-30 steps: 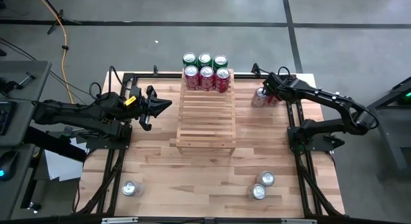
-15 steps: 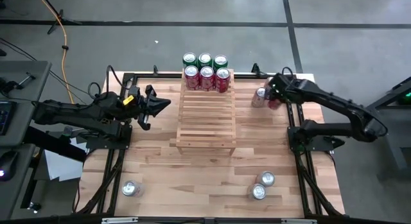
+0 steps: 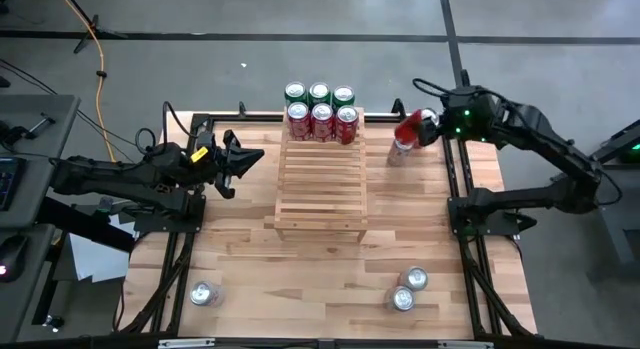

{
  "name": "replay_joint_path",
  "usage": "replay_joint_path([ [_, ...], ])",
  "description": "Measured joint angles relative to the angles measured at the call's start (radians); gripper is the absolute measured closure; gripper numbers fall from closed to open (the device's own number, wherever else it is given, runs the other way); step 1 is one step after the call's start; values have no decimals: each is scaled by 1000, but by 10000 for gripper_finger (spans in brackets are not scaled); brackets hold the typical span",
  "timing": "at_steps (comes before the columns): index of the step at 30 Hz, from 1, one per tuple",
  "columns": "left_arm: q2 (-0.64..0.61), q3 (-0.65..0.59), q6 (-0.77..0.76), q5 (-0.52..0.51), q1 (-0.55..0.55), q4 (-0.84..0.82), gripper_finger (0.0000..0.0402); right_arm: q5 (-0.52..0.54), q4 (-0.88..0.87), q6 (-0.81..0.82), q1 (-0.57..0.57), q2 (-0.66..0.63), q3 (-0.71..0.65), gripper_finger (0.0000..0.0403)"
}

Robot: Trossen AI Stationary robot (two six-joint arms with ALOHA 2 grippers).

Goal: Place canned beverage on shelf
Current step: Put the red soda can on the shelf aligned with the other red soda cans

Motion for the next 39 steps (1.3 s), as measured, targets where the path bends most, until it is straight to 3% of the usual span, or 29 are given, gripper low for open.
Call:
replay_joint_path([
  [9,0,0,18,-20,0,0,401,-18,1,-288,150,251,174,122],
  [19,0,0,1,-19,0,0,401,89,4,-432,129,474,226,122],
  [39,0,0,4,-17,0,0,401,-27,113,-423,42,514,226,122],
])
